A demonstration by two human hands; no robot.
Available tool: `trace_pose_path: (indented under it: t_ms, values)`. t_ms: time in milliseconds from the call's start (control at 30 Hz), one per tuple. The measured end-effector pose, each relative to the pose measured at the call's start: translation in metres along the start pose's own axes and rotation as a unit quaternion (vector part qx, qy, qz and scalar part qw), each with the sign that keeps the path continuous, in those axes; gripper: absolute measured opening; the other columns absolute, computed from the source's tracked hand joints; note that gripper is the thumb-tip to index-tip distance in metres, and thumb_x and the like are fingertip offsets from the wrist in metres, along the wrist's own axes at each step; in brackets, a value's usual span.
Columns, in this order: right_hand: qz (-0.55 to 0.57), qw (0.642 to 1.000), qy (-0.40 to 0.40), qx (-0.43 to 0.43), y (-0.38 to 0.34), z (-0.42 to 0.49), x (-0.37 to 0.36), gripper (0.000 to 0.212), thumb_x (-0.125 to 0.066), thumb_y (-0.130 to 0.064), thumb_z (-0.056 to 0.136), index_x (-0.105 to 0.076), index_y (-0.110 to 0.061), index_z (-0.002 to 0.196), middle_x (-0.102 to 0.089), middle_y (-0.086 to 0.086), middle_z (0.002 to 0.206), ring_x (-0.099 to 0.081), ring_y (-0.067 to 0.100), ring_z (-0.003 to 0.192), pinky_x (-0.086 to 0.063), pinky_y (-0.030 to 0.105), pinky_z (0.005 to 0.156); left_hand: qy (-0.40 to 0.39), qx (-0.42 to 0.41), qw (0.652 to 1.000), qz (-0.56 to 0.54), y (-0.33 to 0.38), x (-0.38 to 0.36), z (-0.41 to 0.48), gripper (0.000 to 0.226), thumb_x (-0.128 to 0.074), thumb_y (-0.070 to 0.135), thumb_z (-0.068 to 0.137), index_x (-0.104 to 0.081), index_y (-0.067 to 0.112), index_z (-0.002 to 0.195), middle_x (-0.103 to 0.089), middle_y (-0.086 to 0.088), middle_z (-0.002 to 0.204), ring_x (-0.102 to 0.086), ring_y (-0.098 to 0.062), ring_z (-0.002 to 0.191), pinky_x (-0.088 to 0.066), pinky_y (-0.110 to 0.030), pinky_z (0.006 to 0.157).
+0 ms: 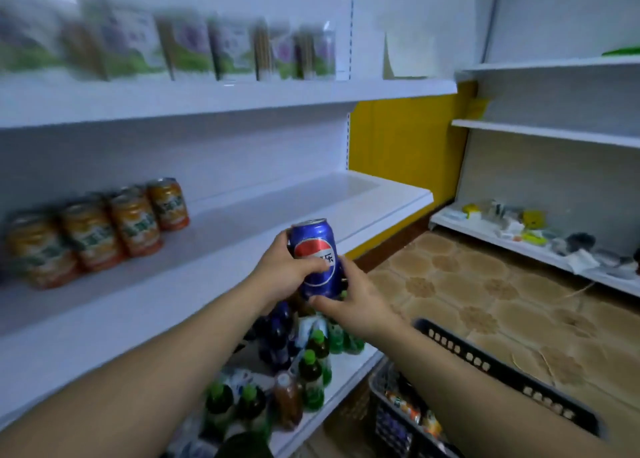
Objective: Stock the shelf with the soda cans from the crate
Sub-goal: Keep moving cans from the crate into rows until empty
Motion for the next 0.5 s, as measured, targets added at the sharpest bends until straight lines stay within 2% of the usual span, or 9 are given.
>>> trace_pose_path:
  t_ms: [100,167,233,300,367,500]
  values:
    - [-0.009,0.998,-0.061,0.034,-0.035,0.007,-0.04,0.06,-0.078,-0.023,0.077,-0.042,-0.034,0.125,-0.057,-0.02,0.104,-0.059,-0.002,0.093,-0.047,0.016,0.076,0.058,-0.025,0.998,0.03,0.012,0.058,-0.027,0.066,-0.079,0.003,0.068,-0.047,0.021,0.123,-0.064,-0.002,0.109,-0.064,-0.016,0.092,-0.056,-0.038,0.083]
    - [-0.018,0.992,-0.109,0.056,-0.056,0.011,-0.071,0.065,-0.077,-0.024,0.077,-0.038,-0.037,0.127,-0.055,-0.02,0.109,-0.058,0.002,0.101,-0.045,0.012,0.075,0.092,-0.039,0.994,0.049,0.013,0.097,-0.046,0.07,-0.079,0.003,0.069,-0.042,0.027,0.123,-0.06,0.004,0.11,-0.061,-0.009,0.093,-0.053,-0.029,0.08]
    - [-0.062,0.983,-0.157,0.073,-0.072,0.018,-0.104,0.072,-0.074,-0.025,0.078,-0.034,-0.034,0.138,-0.054,-0.01,0.124,-0.054,0.011,0.116,-0.043,0.018,0.082,0.122,-0.04,0.989,0.071,0.011,0.136,-0.065,0.076,-0.08,0.004,0.069,-0.038,0.032,0.126,-0.057,0.007,0.113,-0.058,-0.009,0.098,-0.048,-0.027,0.083]
    - [-0.128,0.969,-0.197,0.08,-0.085,0.024,-0.138,0.083,-0.072,-0.031,0.081,-0.025,-0.027,0.149,-0.045,0.003,0.143,-0.044,0.018,0.13,-0.042,0.029,0.096,0.155,-0.033,0.983,0.09,0.004,0.174,-0.083,0.083,-0.081,0.004,0.068,-0.035,0.033,0.131,-0.054,0.006,0.12,-0.057,-0.015,0.106,-0.046,-0.031,0.09]
    - [-0.203,0.948,-0.227,0.088,-0.097,0.029,-0.169,0.082,-0.067,-0.041,0.086,-0.023,-0.021,0.152,-0.036,0.007,0.151,-0.038,0.024,0.136,-0.037,0.035,0.108,0.191,-0.012,0.977,0.099,-0.003,0.211,-0.102,0.087,-0.081,0.002,0.068,-0.033,0.032,0.135,-0.052,0.005,0.123,-0.054,-0.017,0.11,-0.044,-0.033,0.093]
    - [-0.357,0.882,-0.277,0.131,-0.115,0.036,-0.226,0.074,-0.044,-0.067,0.089,-0.038,-0.018,0.144,-0.039,0.008,0.148,-0.036,0.03,0.134,-0.03,0.047,0.11,0.253,0.028,0.96,0.116,-0.021,0.276,-0.142,0.091,-0.082,0.002,0.066,-0.035,0.026,0.14,-0.055,0.002,0.127,-0.055,-0.019,0.113,-0.046,-0.037,0.097]
Point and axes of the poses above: each hand's wrist, its own z-axis towards the middle knuckle, its own x-axis out of the back of the hand, y = z × x, the point moved 3 cm from there along z, towards the middle knuckle
